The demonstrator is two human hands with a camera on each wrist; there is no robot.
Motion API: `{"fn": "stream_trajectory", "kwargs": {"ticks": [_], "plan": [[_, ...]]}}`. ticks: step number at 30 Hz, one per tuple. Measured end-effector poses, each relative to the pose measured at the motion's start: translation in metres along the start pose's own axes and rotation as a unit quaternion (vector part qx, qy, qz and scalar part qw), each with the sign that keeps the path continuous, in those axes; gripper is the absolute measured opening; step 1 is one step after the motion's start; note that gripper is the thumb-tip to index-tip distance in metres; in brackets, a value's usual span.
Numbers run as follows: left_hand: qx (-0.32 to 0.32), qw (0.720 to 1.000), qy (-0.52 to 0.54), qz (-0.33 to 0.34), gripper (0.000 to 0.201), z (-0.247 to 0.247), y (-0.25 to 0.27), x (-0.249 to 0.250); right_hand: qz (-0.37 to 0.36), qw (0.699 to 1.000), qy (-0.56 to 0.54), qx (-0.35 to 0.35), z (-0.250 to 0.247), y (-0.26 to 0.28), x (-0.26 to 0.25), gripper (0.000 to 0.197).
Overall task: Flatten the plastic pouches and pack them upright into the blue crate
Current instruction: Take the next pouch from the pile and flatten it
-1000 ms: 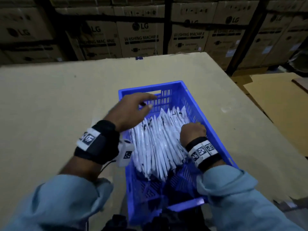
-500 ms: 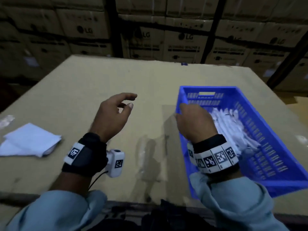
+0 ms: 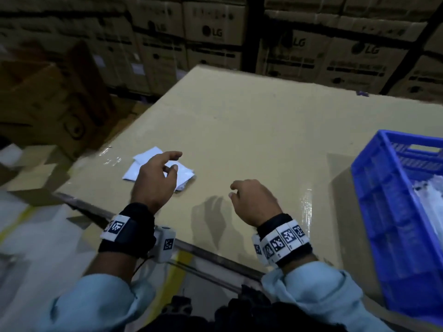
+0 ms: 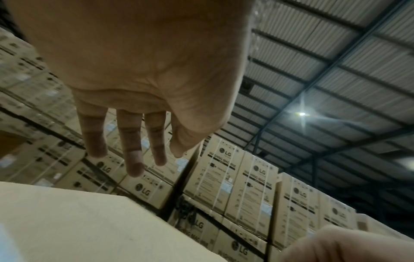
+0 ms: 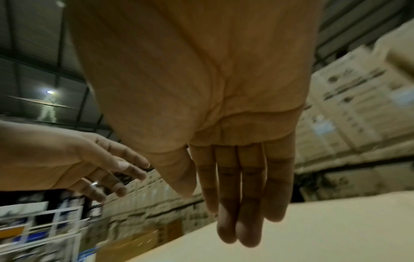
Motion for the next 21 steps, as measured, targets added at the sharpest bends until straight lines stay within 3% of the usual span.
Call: {"fn": "stream_trajectory", "kwargs": {"ticks": [5,10,17,19,21], "plan": [[0.012,0.999,-0.037,-0.034,0.034,-0.008,-0.016,-0.056,-0.047,0.999,-0.002,-0.025,0.052,-0.04,-0.039,0.03],[-0.003,0.993,-0.106,-0.054,0.039,-0.005,-0.028,-0.108,-0.092,0.996,0.008,-0.017,0.103,-0.089,-0.073,0.043],[-0.087,0.979,-0.176,-0.062,0.049,0.0,-0.052,-0.165,-0.073,0.994,0.068,-0.044,0.188,-0.139,-0.112,0.091],[-0.121,0.971,-0.193,-0.066,0.055,0.0,-0.066,-0.18,-0.078,0.991,0.093,-0.058,0.208,-0.144,-0.12,0.089],[-0.16,0.964,-0.193,-0.09,0.068,0.003,-0.079,-0.192,-0.079,0.989,0.11,-0.051,0.219,-0.145,-0.126,0.076]]}}
Point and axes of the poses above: each hand's wrist, its own y-axis away from the middle knuckle, its own z-axis out of the palm, x = y × z, the point moved 2 cm from there along -y, towards the middle knuckle, and after that the axes turned 13 degrees about x, right-handed, at the moved point
